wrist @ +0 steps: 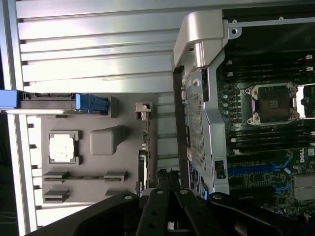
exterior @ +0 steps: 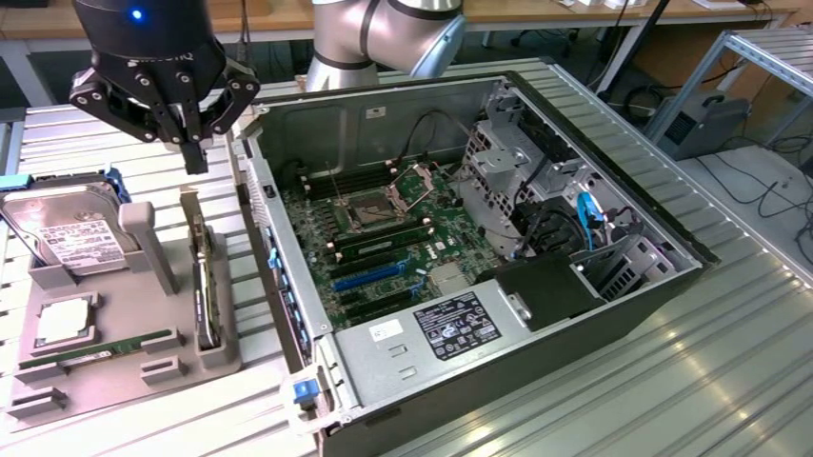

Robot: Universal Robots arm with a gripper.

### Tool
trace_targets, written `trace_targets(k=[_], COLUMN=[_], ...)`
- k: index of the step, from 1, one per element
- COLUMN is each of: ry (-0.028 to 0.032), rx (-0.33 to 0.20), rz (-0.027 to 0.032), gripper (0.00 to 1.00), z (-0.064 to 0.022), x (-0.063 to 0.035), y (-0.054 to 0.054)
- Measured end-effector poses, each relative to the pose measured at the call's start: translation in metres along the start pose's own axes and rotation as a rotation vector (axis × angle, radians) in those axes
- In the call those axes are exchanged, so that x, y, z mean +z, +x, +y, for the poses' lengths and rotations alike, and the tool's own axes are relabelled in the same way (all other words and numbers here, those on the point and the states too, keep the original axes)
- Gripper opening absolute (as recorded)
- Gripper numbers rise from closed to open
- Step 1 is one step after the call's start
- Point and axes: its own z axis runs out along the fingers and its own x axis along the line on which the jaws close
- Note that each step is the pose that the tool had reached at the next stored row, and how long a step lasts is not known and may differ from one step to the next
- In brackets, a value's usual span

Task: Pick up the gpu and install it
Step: 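Reach for the gpu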

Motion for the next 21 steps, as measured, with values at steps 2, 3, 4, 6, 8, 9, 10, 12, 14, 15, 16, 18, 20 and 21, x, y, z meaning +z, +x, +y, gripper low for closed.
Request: trace_targets(k=[2,3,4,6,8,9,10,12,14,15,16,18,20,21], ry=[0.0001,0.0,0.0001,0.0,0.0001,0.0001,0.0001,0.0001,0.0,0.0,0.0001,0.0001,0.0001,0.0], rx=[0.0,0.0,0.0,0.0,0.0,0.0,0.0,0.0,0.0,0.0,0.0,0.0,0.0,0.0], rz=[0.0001,0.0,0.0,0.0,0.0001,0.0001,0.0,0.0001,0.0,0.0001,0.0001,0.0,0.0,0.0], gripper=[0.11,0.11,0.11,0.11,0.11,0.11,0.11,0.11,0.11,0.11,0.11,0.11,0.11,0.11], z=[-0.0017,-0.0023,-0.0026,-0.0026,-0.0027,-0.0027,-0.0027,-0.0033,-0.0046,-0.0055,-0.0063,-0.0072,-0.0083,-0.0092], x=[-0.0001,-0.0001,-0.0001,-0.0001,-0.0002,-0.0002,-0.0002,-0.0002,-0.0002,-0.0003,-0.0003,-0.0004,-0.0004,-0.0004], y=[0.0005,0.0007,0.0008,0.0008,0.0008,0.0008,0.0008,0.0008,0.0006,0.0006,0.0005,0.0005,0.0003,0.0003])
